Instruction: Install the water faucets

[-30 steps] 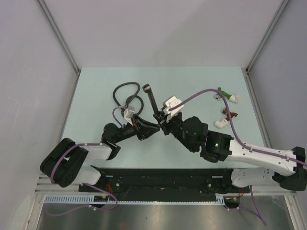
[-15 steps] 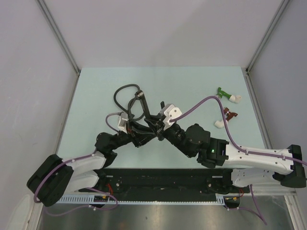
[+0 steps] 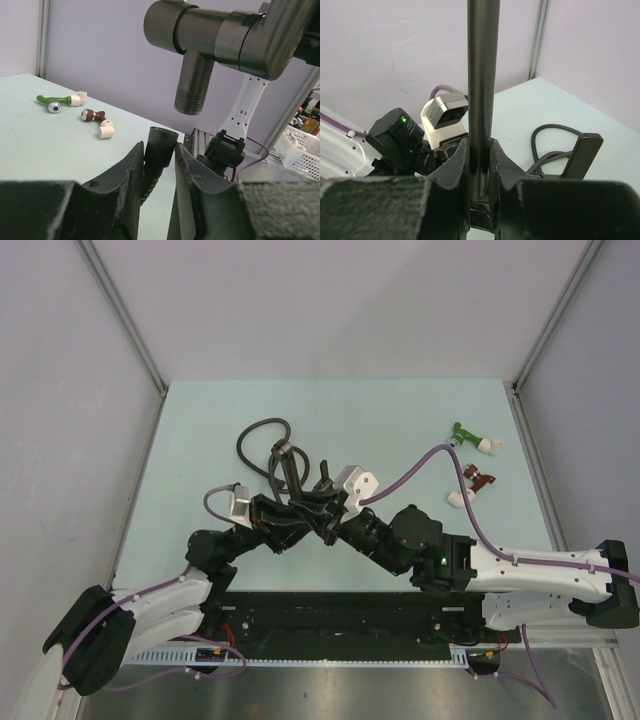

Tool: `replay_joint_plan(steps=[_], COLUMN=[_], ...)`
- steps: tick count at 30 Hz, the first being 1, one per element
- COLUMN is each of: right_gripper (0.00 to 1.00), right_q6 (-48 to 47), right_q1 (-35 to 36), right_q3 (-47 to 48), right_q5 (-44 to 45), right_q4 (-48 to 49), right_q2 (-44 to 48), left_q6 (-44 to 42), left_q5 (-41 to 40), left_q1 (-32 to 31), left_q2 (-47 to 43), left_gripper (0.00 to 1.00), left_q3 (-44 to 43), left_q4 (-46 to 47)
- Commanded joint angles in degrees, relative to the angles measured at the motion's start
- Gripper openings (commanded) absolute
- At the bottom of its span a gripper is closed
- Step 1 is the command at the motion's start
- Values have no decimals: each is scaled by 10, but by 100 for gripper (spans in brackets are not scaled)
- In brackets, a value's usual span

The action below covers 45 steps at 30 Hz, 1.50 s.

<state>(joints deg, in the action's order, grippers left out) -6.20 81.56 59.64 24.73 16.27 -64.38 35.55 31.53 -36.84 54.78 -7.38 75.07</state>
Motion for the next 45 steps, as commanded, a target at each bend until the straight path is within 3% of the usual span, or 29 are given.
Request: replay_joint_plan(steps=[1,15,34,45], right_gripper=[0,0,0,0], right_q6=[9,20,41,33], right_q1=[4,4,10,11], right_q3=[7,-14,-69,-71], right_q5=[-13,-31,-71,-80], right_q4=[71,108,203,211], right_q2=[13,19,19,10], left_q6=[-9,-19,-7,1], left_q5=[-11,-5,-73,-82], left_q1=[-6,-11,-20,-33], left_q2=[-24,-79,-136,-142], left_gripper=[34,34,32,32], left_q3=[6,18,39,28], left_q4=[239,239,240,240])
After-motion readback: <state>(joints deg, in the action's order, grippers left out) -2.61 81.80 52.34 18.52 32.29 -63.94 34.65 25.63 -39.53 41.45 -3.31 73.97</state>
